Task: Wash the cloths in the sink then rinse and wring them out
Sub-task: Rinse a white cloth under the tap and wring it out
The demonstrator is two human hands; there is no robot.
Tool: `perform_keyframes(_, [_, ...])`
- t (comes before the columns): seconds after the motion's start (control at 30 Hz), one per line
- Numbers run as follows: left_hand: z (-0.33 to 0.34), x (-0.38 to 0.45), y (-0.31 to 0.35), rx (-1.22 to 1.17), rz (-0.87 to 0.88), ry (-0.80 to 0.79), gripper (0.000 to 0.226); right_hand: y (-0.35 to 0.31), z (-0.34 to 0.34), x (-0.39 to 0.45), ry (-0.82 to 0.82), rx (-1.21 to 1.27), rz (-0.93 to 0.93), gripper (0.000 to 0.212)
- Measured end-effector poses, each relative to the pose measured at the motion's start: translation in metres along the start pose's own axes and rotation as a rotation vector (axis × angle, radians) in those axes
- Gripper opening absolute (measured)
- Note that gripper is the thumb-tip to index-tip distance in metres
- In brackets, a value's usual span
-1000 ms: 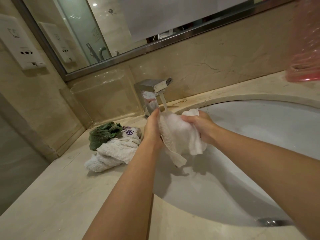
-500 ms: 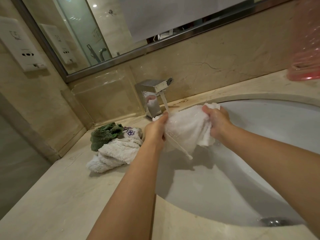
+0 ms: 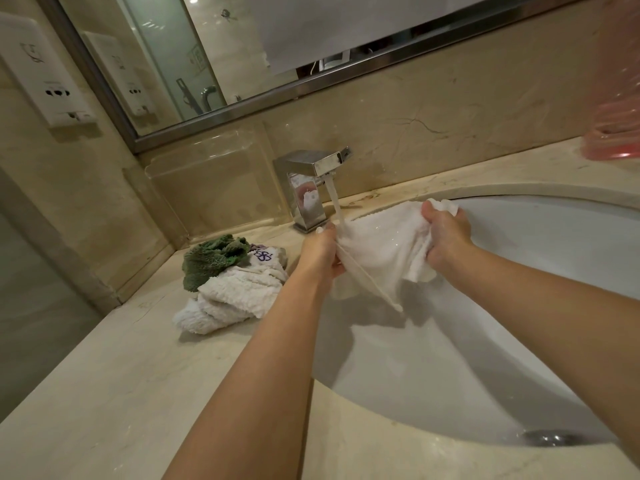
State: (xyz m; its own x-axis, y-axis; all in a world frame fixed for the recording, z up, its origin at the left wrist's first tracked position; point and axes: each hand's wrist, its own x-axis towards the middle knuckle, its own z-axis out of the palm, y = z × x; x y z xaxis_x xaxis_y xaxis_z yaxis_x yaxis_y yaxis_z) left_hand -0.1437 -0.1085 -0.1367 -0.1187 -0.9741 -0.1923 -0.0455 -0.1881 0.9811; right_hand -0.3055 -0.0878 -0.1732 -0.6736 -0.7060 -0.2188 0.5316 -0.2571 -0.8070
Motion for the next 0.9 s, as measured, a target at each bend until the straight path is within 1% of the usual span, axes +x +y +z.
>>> perform_keyframes(0.1, [-0.004, 0.002, -0.003, 0.154, -0.012, 0.055, 0.030, -0.002, -0.003, 0.001, -0.003, 0.030, 0.018, 0.018])
perform_keyframes(0.17, [-0.006, 0.001, -0.005, 0.239, -0.013, 0.055, 0.028, -0.003, -0.007, 0.003, -0.012, 0.044, 0.033, 0.016])
perform_keyframes(0.2, [-0.007, 0.000, -0.006, 0.241, -0.017, 0.047, 0.027, -0.005, -0.008, 0.004, -0.016, 0.048, 0.036, 0.014])
perform_keyframes(0.27, [-0.007, -0.002, -0.005, 0.165, -0.017, 0.028, 0.021, -0.006, -0.011, 0.007, -0.018, 0.057, 0.038, 0.013])
perform_keyframes(0.33, [-0.006, -0.002, -0.002, 0.016, -0.006, 0.004, 0.012, -0.007, -0.012, 0.011, -0.013, 0.070, 0.044, 0.018])
perform_keyframes(0.37, [-0.006, -0.002, 0.000, -0.052, 0.003, -0.005, 0.013, -0.007, -0.012, 0.012, -0.013, 0.077, 0.047, 0.021])
perform_keyframes(0.43, [-0.004, -0.003, 0.003, -0.159, 0.030, -0.027, 0.021, -0.007, -0.011, 0.013, -0.011, 0.099, 0.060, 0.029])
perform_keyframes(0.5, [-0.002, -0.002, 0.005, -0.208, 0.069, -0.041, 0.029, -0.007, -0.009, 0.013, -0.015, 0.121, 0.066, 0.034])
perform_keyframes(0.6, [0.000, 0.001, 0.002, -0.137, 0.137, -0.011, 0.024, -0.007, -0.007, 0.015, -0.024, 0.130, 0.074, 0.045])
perform_keyframes(0.73, [-0.001, 0.004, -0.001, 0.006, 0.236, -0.006, 0.024, -0.005, -0.009, 0.020, -0.027, 0.124, 0.080, 0.045])
perform_keyframes(0.9, [0.000, -0.001, 0.000, -0.014, 0.349, -0.027, 0.024, -0.005, -0.009, 0.026, -0.023, 0.114, 0.084, 0.043])
